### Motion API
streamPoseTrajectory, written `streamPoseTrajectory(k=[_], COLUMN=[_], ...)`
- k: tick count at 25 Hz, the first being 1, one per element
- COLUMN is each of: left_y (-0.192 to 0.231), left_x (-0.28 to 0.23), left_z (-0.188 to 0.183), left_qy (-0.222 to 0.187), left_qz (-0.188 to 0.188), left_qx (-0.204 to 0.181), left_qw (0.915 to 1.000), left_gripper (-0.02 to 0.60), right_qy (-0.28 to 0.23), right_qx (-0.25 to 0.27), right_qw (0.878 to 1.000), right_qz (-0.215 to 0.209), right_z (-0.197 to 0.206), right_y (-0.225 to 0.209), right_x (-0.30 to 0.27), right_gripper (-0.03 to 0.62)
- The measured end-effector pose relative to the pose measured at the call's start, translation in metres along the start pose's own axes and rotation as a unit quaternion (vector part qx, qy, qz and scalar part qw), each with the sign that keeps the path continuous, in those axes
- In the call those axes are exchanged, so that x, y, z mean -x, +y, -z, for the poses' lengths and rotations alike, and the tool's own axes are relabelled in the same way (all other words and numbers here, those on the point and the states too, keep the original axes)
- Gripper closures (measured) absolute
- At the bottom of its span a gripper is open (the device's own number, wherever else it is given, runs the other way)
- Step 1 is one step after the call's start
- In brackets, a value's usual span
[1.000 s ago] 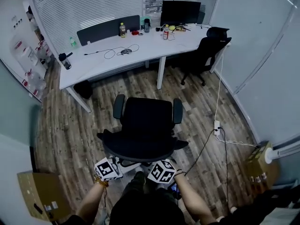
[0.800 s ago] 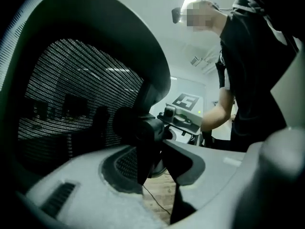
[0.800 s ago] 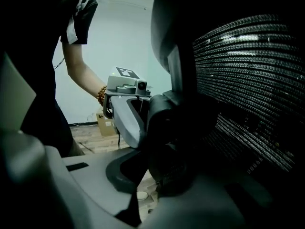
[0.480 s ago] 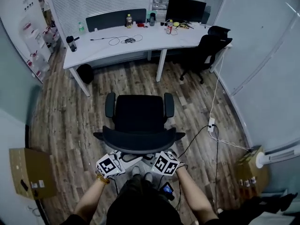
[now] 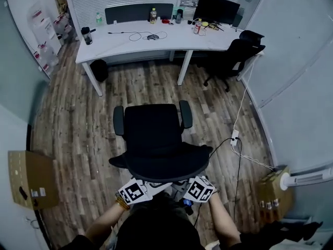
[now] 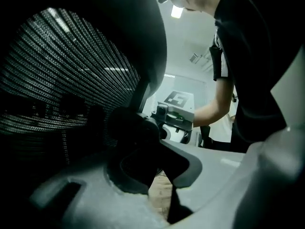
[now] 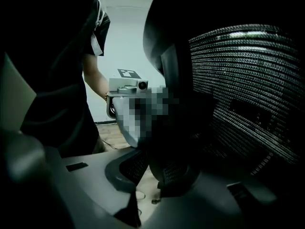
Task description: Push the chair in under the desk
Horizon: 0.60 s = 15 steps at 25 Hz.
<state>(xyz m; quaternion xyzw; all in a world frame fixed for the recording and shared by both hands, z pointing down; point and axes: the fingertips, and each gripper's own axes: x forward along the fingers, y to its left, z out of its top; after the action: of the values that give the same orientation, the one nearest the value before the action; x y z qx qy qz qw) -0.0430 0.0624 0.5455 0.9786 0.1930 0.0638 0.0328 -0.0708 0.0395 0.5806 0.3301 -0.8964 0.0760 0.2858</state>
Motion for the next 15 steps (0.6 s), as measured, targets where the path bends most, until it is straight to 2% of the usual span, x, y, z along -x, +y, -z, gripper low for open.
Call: streamPoseTrajectory(k=[11,15], left_y=[0.009,0.014], left_x=[-0.035,-0.046], left_z=[0.001,0.001], left_qy=[0.002,0.001], left_qz=[-0.053,-0.068], left_qx=[0.021,0.016], left_qw=[0.9984,0.9975], left_gripper=[0.508,0.506], right_qy=[-0.010,-0.019], right_qx=[0.023,0.039], right_qw=[0.999,0.998], right_qz=[-0.036,-0.056], right_z=[0.019,0.024], right_y=[-0.015,-0.020], right_x=[0.025,0.034], right_gripper=[0.536,0.536])
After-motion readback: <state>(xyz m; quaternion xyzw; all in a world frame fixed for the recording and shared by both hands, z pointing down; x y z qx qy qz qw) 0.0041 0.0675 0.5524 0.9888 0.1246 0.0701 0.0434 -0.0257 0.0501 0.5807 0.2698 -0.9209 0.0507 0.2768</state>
